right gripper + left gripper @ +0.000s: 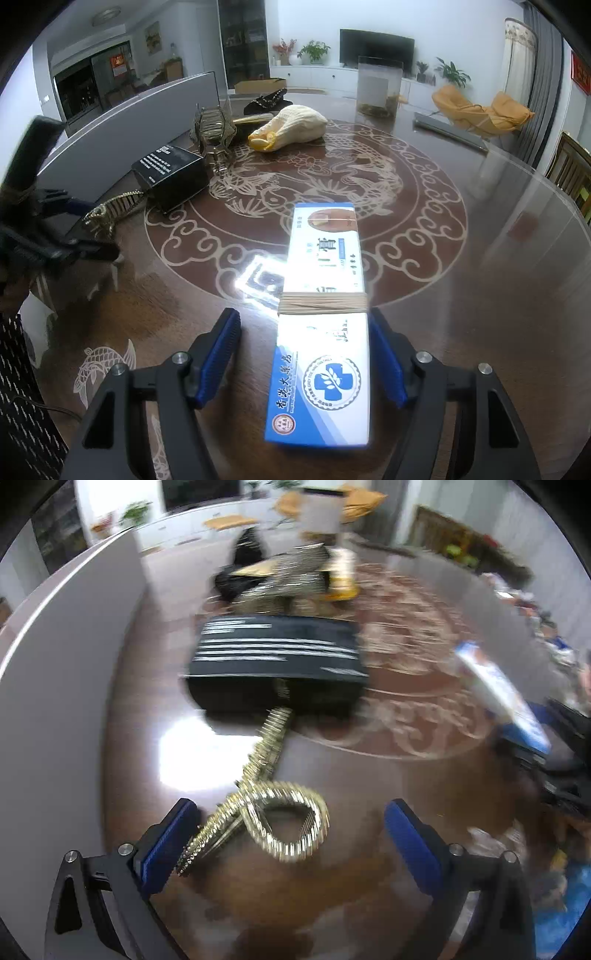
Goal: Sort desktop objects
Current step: 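Lower left tool onto the gold rhinestone hair clip and close on it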
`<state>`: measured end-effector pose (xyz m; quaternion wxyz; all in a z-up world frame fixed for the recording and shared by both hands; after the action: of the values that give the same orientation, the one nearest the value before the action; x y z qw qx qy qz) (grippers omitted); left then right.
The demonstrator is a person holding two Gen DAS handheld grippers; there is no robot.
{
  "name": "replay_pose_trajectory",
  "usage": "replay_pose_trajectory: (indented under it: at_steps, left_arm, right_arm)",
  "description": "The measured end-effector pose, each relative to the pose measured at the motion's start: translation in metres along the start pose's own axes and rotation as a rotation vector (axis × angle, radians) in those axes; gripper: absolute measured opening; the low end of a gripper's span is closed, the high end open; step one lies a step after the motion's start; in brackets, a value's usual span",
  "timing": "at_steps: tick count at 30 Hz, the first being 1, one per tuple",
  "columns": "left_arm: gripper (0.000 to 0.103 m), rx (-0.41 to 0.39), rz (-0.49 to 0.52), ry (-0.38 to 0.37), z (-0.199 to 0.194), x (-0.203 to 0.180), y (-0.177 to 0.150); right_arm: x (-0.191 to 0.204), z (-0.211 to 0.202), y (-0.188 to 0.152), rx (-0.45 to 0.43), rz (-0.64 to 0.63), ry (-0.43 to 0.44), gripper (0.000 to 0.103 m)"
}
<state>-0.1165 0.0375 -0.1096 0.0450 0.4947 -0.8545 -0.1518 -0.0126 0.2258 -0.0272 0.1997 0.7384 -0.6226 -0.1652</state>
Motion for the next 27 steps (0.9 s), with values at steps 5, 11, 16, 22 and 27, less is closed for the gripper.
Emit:
replay_pose_trajectory:
  at_steps: [5,11,16,22,27]
  left_arm:
    - [0.102,-0.054,-0.026,0.065,-0.004,0.001,-0.01]
    - [0.103,-0.1,-0.099,0.13,-0.001,0.019,0.003]
    - [0.103,-0.15,-0.087,0.124,0.003,0.019,0.008]
    - [0.103,-0.159,-0.095,0.129,0.003,0.019,0.009]
    - [0.103,-0.161,-0.097,0.129,0.004,0.019,0.01]
  right_arm:
    - [0.001,0.002,-0.001,0.016,-0.016,-0.011,0.084]
    - [0.0,0.007,-0.001,0.042,-0.008,-0.015,0.101]
    - [-0.004,0.01,0.006,0.044,0.034,-0.04,0.103]
    - [-0.004,0.01,0.007,0.045,0.033,-0.041,0.103]
    - [-0.004,0.01,0.007,0.045,0.033,-0.04,0.103]
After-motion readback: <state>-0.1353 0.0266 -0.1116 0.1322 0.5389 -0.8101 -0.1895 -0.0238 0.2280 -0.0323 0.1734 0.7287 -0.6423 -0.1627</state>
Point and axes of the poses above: each gripper's, at about its wrist camera, not at the fingertips, and z roughly the way its jaws point, x to its left, y to its top, the point moved 7 cm from there along z, roughly the way its jaws point, and after that the axes turned 8 degrees about x, right-handed, at the moved point
